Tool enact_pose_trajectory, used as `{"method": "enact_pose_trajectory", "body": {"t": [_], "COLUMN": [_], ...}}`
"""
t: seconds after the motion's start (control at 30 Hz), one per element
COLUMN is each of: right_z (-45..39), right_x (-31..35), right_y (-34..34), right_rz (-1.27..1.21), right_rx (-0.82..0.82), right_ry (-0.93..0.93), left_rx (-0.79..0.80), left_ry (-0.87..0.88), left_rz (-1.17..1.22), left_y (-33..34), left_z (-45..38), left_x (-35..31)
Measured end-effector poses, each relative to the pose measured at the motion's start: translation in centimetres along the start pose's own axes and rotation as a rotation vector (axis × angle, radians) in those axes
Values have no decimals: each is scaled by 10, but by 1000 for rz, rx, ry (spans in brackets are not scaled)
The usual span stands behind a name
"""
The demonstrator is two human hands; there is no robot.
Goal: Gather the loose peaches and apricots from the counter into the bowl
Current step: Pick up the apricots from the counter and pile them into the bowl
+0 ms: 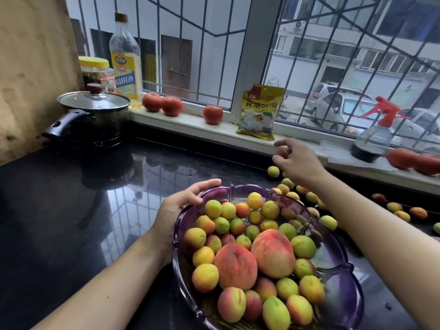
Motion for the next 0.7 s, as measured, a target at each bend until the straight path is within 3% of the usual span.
{"method": "enact_pose_trajectory", "body": {"t": [0.07, 0.17, 0.3, 0.7], "right_z": [27, 67, 102, 119], "right_x": [17, 35, 56, 70], "right_y": [-18, -31, -35, -1], "right_rz": [-123, -244, -120, 101], "right_rx": [27, 265, 472, 481], "right_ry": [-93, -141, -242, -341], "left_rx": [-11, -19, -36, -51], "left_ry": [3, 9, 14, -1], "left_rz": [0, 7, 19, 41], "left_y": [2, 5, 7, 5], "left_z": [2, 5, 9, 9], "left_x": [0, 0, 1, 1]}}
Point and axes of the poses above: each hand's wrist, its own z-axis away from the middle knuckle, its own y-axis out of the palm, x = y × z, the point moved 1 cm from there along -z, towards the middle knuckle, and after that the axes turned 7 degrees about z, right-handed, at the moved point
